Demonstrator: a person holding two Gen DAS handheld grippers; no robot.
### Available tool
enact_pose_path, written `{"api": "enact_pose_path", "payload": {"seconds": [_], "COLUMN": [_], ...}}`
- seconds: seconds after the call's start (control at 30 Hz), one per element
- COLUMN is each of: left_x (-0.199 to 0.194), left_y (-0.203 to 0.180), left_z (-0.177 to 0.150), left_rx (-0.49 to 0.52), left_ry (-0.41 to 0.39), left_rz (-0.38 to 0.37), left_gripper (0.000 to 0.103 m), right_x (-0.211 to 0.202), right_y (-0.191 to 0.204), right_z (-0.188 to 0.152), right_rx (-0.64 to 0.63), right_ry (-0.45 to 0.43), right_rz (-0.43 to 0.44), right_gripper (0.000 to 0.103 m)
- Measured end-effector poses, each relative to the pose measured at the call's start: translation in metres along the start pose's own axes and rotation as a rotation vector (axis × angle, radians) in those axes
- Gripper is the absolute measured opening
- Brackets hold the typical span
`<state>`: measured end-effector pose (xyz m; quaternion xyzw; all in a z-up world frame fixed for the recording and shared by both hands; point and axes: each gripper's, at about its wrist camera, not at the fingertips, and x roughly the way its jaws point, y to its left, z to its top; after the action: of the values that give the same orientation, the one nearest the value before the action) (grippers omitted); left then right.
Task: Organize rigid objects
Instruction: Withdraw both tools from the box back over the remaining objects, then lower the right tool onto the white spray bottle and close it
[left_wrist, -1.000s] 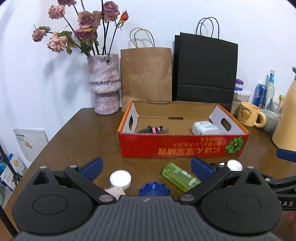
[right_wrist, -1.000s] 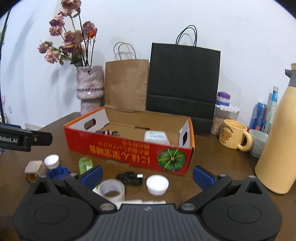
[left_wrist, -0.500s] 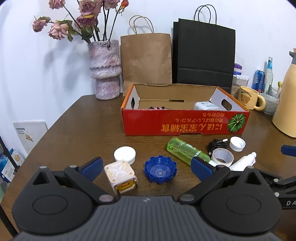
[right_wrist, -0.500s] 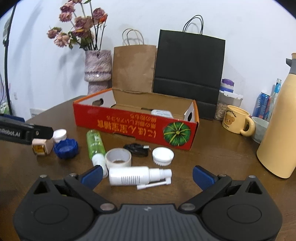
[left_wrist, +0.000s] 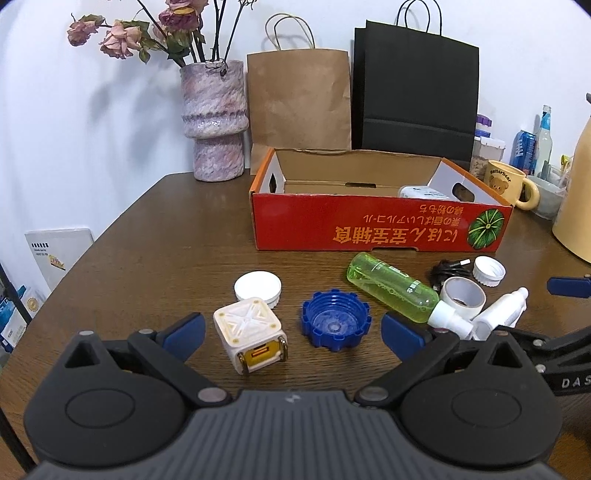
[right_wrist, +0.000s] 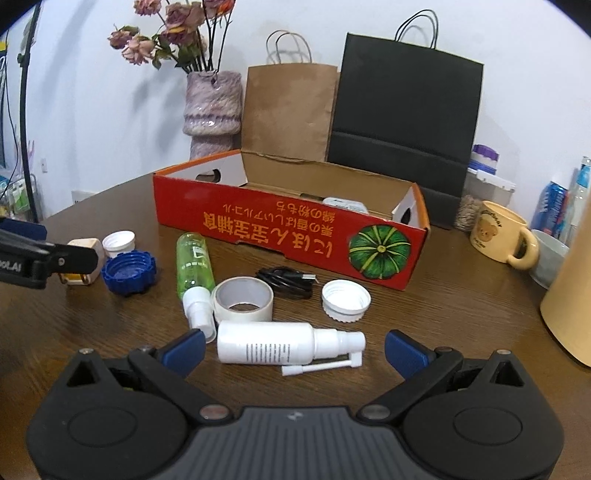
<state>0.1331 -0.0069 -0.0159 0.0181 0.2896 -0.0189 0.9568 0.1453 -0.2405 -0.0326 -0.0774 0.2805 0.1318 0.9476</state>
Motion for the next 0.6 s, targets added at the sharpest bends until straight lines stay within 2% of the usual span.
{"api": "enact_pose_path", "payload": {"seconds": [0.43, 0.6], "left_x": [0.004, 0.005], "left_y": [0.002, 0.002], "left_z": [-0.001, -0.001], "left_rx": [-0.005, -0.006], "left_ry": [0.009, 0.009], "left_rz": [0.002, 0.002], "left_gripper": [0.103, 0.103], "right_x": [0.034, 0.036], "right_y": [-0.008, -0.007], "right_z": [0.004, 0.005], "right_rx": [0.027, 0.022], "right_ry": [0.065, 0.059], "right_rz": [0.041, 0.063], "right_gripper": [0.103, 0.101]}}
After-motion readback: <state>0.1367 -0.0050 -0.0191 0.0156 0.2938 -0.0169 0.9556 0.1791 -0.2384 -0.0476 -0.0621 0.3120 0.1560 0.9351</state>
